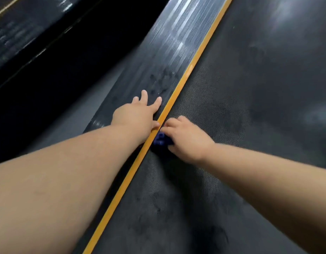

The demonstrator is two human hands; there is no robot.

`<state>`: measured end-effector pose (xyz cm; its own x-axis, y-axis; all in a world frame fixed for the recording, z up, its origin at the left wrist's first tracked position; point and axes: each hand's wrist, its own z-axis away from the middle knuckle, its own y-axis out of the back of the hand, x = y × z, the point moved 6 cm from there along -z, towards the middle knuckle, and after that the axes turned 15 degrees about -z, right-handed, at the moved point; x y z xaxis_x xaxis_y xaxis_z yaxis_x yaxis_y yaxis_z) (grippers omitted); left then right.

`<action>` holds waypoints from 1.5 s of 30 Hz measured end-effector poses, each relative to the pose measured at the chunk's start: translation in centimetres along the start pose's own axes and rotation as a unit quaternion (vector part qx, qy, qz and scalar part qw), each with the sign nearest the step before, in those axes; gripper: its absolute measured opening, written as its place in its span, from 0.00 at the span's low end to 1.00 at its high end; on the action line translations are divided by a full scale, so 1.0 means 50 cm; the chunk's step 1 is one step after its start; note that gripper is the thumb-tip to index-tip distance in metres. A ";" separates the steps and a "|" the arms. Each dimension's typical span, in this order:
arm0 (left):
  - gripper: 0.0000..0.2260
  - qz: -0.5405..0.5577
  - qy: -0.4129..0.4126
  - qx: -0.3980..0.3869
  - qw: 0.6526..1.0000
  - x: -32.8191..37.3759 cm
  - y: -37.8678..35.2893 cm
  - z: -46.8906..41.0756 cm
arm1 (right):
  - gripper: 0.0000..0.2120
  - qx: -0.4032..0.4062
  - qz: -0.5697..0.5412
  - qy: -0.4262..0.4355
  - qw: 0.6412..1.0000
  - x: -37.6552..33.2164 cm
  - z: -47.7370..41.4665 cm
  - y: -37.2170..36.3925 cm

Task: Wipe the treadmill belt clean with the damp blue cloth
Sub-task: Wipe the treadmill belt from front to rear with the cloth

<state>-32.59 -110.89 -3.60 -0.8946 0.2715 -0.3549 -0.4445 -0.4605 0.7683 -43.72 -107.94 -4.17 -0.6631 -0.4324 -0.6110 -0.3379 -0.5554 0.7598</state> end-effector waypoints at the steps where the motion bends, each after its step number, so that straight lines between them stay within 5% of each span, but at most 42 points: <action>1: 0.31 -0.004 -0.005 0.001 1.000 0.001 0.001 -0.001 | 0.19 0.010 0.011 -0.010 1.000 0.021 -0.015 0.013; 5: 0.30 -0.018 -0.013 0.006 1.000 0.003 0.001 0.001 | 0.21 0.072 0.006 -0.034 0.997 0.078 -0.033 0.038; 9: 0.31 -0.045 -0.020 0.002 0.999 0.009 0.000 -0.004 | 0.18 0.270 -0.028 -0.223 0.936 0.164 0.008 0.105; 14: 0.31 -0.045 -0.022 0.006 0.999 0.011 0.005 -0.007 | 0.14 0.242 -0.024 -0.231 0.942 0.116 -0.010 0.074; 19: 0.31 -0.031 -0.022 0.002 0.999 0.016 0.013 -0.003 | 0.15 0.118 -0.005 -0.044 0.992 0.036 0.068 -0.001; 25: 0.32 -0.029 -0.030 0.007 0.999 0.010 0.005 -0.011 | 0.19 0.263 0.011 -0.286 0.921 0.239 0.031 0.155; 34: 0.32 -0.020 -0.016 0.007 1.000 0.011 0.016 -0.002 | 0.18 0.247 0.023 -0.105 0.963 0.070 0.118 -0.001; 38: 0.30 0.007 -0.015 0.006 1.000 0.010 0.014 -0.002 | 0.16 0.328 0.033 -0.251 0.910 0.223 0.063 0.122; 40: 0.28 0.006 -0.025 0.059 0.998 0.013 0.011 0.002 | 0.13 0.347 0.016 -0.282 0.895 0.239 0.059 0.116; 45: 0.25 -0.120 -0.145 0.202 0.961 0.092 0.038 0.026 | 0.10 0.310 -0.035 -0.172 0.934 0.104 0.155 -0.010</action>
<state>-37.50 -109.41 -3.06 -0.6930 0.5793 -0.4290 -0.5294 -0.0050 0.8484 -52.20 -104.41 -6.00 -0.7641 -0.0968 -0.6378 -0.6401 -0.0090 0.7682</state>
